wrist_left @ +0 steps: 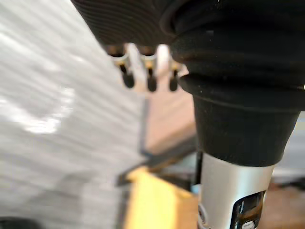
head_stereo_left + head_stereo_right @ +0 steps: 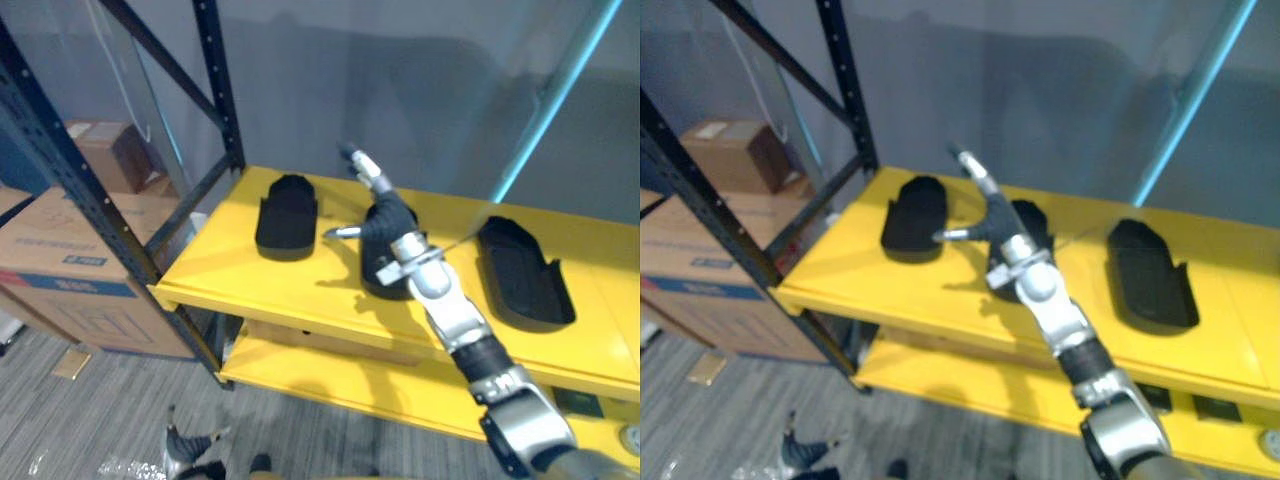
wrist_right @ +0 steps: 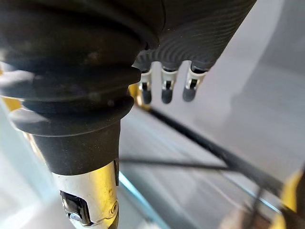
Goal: Walk over and take plastic housings, then place them on the shelf
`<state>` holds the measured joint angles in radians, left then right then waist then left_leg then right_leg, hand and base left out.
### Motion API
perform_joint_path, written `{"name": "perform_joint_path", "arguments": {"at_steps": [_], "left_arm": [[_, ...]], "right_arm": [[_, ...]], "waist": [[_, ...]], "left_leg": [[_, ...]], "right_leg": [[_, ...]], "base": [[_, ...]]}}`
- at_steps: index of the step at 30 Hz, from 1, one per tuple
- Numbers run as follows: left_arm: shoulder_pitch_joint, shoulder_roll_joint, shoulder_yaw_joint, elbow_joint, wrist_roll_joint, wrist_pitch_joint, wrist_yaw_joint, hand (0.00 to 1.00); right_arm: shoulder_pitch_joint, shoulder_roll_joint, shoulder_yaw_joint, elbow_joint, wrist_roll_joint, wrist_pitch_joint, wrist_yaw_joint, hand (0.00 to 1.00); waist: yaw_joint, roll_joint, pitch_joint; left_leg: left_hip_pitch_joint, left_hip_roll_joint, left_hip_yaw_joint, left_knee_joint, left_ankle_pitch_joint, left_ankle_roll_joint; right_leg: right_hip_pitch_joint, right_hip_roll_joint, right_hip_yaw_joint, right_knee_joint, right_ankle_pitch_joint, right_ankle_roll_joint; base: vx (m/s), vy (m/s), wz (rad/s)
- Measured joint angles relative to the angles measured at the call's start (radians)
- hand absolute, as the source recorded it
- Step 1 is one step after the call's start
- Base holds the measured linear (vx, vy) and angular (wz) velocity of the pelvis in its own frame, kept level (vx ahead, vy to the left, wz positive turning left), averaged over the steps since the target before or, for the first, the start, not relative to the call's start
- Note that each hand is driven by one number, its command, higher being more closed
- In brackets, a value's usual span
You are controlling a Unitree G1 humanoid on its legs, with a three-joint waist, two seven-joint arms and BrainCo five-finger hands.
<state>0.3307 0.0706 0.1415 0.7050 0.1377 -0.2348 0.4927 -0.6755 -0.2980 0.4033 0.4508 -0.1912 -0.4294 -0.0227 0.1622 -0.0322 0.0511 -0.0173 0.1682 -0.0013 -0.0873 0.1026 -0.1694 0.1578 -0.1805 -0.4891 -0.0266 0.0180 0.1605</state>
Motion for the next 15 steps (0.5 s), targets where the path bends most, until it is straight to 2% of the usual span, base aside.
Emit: {"name": "perform_joint_path", "arguments": {"at_steps": [5,7,10,15], "left_arm": [[0.005,0.005,0.007,0.067,-0.001,-0.025,-0.035,0.0],[0.004,0.005,0.007,0.067,-0.001,-0.028,-0.043,0.0],[0.0,0.005,0.007,0.073,-0.001,-0.054,-0.05,0.0],[-0.025,0.006,0.003,0.103,-0.001,-0.064,-0.081,0.0]], "right_arm": [[-0.06,-0.006,0.138,0.134,-0.174,-0.013,-0.004,0.0],[-0.098,-0.001,0.193,0.177,-0.224,-0.011,-0.012,0.0],[-0.142,0.01,0.235,0.233,-0.297,0.009,-0.043,0.0],[-0.205,0.025,0.281,0.329,-0.385,0.059,-0.136,0.0]], "waist": [[0.045,-0.023,0.023],[0.051,-0.029,0.032],[0.066,-0.034,0.038],[0.092,-0.027,0.049]], "left_leg": [[-0.002,-0.001,-0.016,0.0,0.001,0.001],[-0.002,-0.001,-0.022,0.0,0.002,0.002],[-0.008,-0.004,-0.035,0.0,0.002,0.001],[-0.02,-0.006,-0.059,0.001,0.011,-0.003]], "right_leg": [[0.009,0.003,-0.009,-0.003,0.0,0.0],[0.015,0.003,-0.023,-0.004,0.0,0.0],[0.018,0.004,-0.034,-0.007,-0.001,0.001],[0.027,0.009,-0.06,-0.016,0.0,0.001]], "base": [[-0.03,-0.012,0.09],[-0.01,-0.015,0.1],[0.0,-0.013,0.12],[0.01,-0.023,0.14]]}}
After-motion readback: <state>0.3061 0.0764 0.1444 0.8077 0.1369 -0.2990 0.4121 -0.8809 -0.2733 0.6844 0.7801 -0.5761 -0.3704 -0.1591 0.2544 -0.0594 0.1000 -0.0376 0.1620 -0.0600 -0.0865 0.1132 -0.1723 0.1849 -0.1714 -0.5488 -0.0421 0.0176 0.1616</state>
